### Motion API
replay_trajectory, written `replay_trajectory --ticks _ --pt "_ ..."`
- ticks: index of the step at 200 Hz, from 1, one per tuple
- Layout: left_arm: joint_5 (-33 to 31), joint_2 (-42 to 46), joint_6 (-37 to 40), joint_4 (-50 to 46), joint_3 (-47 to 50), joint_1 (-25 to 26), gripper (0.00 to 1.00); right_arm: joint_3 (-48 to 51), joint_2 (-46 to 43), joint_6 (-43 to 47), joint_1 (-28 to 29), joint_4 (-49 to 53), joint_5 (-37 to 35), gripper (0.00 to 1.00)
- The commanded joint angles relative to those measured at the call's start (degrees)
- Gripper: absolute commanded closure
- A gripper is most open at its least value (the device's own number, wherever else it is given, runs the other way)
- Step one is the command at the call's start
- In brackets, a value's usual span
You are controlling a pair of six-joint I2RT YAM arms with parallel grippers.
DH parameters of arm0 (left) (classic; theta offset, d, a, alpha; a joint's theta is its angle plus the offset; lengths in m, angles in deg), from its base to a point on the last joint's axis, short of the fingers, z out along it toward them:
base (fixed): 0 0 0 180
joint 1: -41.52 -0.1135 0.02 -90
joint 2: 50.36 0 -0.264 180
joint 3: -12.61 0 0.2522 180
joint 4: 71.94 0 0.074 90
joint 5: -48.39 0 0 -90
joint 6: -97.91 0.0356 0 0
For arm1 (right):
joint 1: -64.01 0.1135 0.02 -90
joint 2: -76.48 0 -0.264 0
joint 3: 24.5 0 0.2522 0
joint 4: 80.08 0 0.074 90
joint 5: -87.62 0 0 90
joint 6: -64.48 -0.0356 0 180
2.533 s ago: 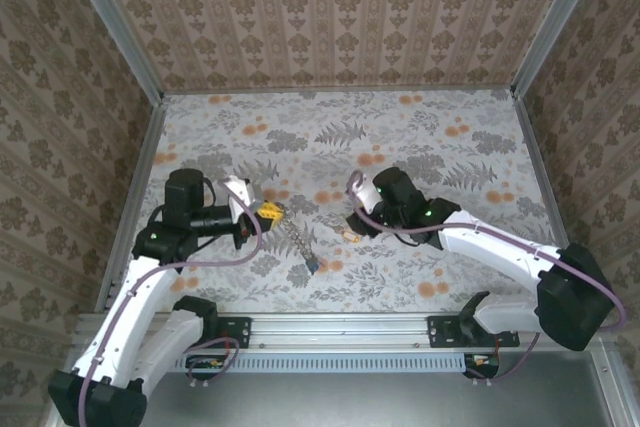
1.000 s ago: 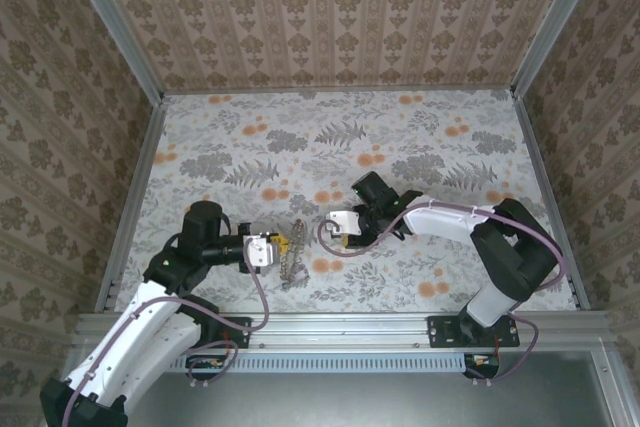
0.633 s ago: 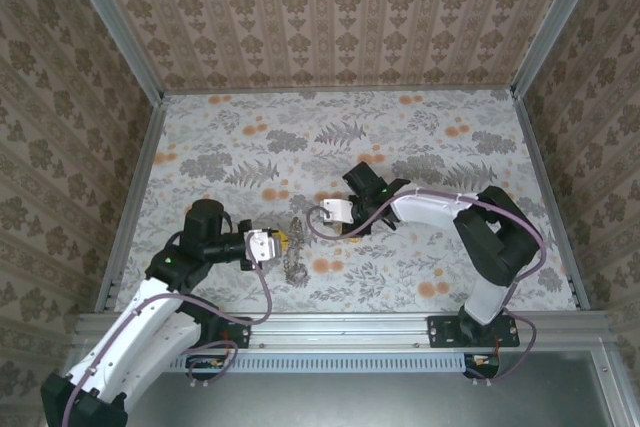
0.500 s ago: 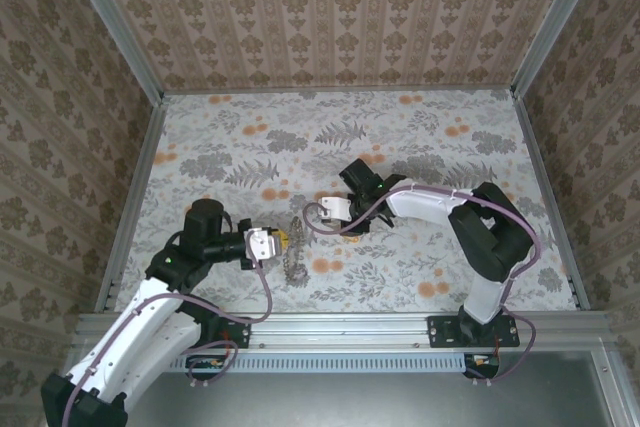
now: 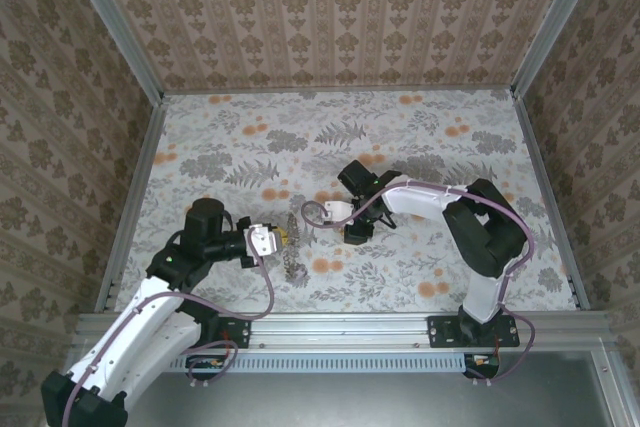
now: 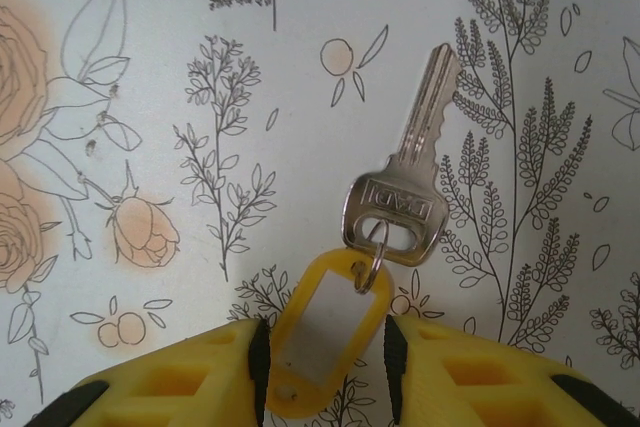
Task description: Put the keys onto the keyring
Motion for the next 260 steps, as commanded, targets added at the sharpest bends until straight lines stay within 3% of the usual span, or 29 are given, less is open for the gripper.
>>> replay_trajectory --ticks 1,70,141,179,224,253,260 --pt "0.3 -0.5 -1.5 2.1 -0.2 -0.1 1.0 -2.5 1.8 -1.8 -0.3 1.5 -1.7 0.62" --pt "2.3 -1.9 -4.0 2.3 -1.0 -1.4 1.0 -4.5 3.2 -1.5 0.6 0.2 -2.5 0.7" --pt "2.7 -1.9 -4.3 2.7 -0.9 -2.0 1.0 -4.8 4.1 -0.8 1.9 0.4 -3.3 0.7" --pt "2.7 -1.8 -4.1 2.5 -0.9 -2.0 1.0 -5.5 4.6 0.3 1.9 0.8 -2.3 0.86" --pt "2.8 -1.7 -4.0 2.6 -0.8 -2.0 1.0 -5.2 4.2 1.2 1.9 2.4 -1.5 0.95" --pt "2.9 -1.8 -4.1 2.7 -0.8 -2.0 1.0 -5.0 3.9 1.5 1.9 2.1 -1.2 0.94" --pt "3.0 -1.8 -4.1 2.7 -0.8 -2.0 1.0 -5.1 3.9 1.7 1.9 2.2 -0.8 0.99"
